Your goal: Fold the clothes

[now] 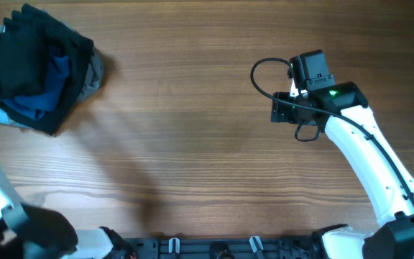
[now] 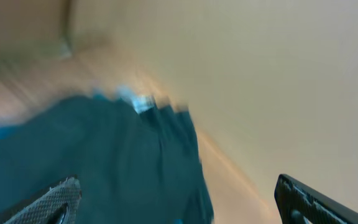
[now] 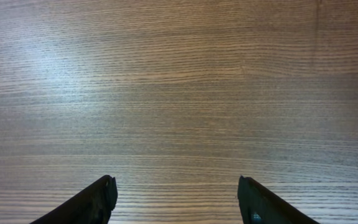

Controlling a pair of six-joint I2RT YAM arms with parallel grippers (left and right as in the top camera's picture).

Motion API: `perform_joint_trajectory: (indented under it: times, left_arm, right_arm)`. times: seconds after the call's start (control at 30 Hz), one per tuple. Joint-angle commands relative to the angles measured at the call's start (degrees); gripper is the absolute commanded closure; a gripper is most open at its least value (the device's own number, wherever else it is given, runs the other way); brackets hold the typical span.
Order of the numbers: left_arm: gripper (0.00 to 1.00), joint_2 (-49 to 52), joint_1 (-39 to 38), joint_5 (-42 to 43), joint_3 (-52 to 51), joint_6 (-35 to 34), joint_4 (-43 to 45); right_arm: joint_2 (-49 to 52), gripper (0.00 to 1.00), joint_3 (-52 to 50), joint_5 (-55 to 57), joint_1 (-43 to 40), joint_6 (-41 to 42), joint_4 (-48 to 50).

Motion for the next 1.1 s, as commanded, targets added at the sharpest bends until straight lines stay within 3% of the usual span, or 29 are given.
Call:
perform_joint_trajectory:
  times: [0.0, 0.13, 0.27, 0.5, 0.63, 0.8, 1.0, 1.07]
  left_arm:
    - [0.0, 6.64, -6.32, 7.02, -0.7, 0.11, -4.24]
    - [0.0, 13.27, -17.05, 6.95, -0.7, 0.33, -10.05]
    - [0.0, 17.59, -27.43, 5.6, -0.7, 4.35, -13.64]
    - [0.0, 21.92, -43.85, -13.14, -0.7, 6.36, -31.08]
    - [0.0, 21.9, -46.45, -13.09, -0.7, 5.68, -42.82]
    - [0.0, 21.86, -46.69, -12.22, -0.7, 6.43, -55.74]
    - [0.0, 19.91, -46.69, -12.2, -0.72, 6.4, -63.23]
    - [0.0, 17.9, -46.69, -12.2, -1.62, 6.4, -63.73]
  right_arm:
    - [-0.46, 0.26, 0.15, -3.28, 0.11, 0.28, 1.38]
    - [-0.39, 0.23, 0.15, -10.8, 0.13, 0.61, 5.79]
    - [0.26, 0.2, 0.15, -10.86, 0.11, 2.62, 6.97]
    - [4.04, 0.11, 0.15, -12.94, -1.33, 4.96, 4.59]
    - [4.02, 0.01, 0.17, -18.49, -5.18, 4.52, 1.44]
    - [4.02, 0.01, 0.17, -18.43, -10.54, -0.83, -8.48]
    - [3.63, 0.0, 0.15, -20.33, -12.26, -12.35, -20.46]
    - [2.23, 0.0, 0.15, -20.31, -12.26, -12.85, -20.65]
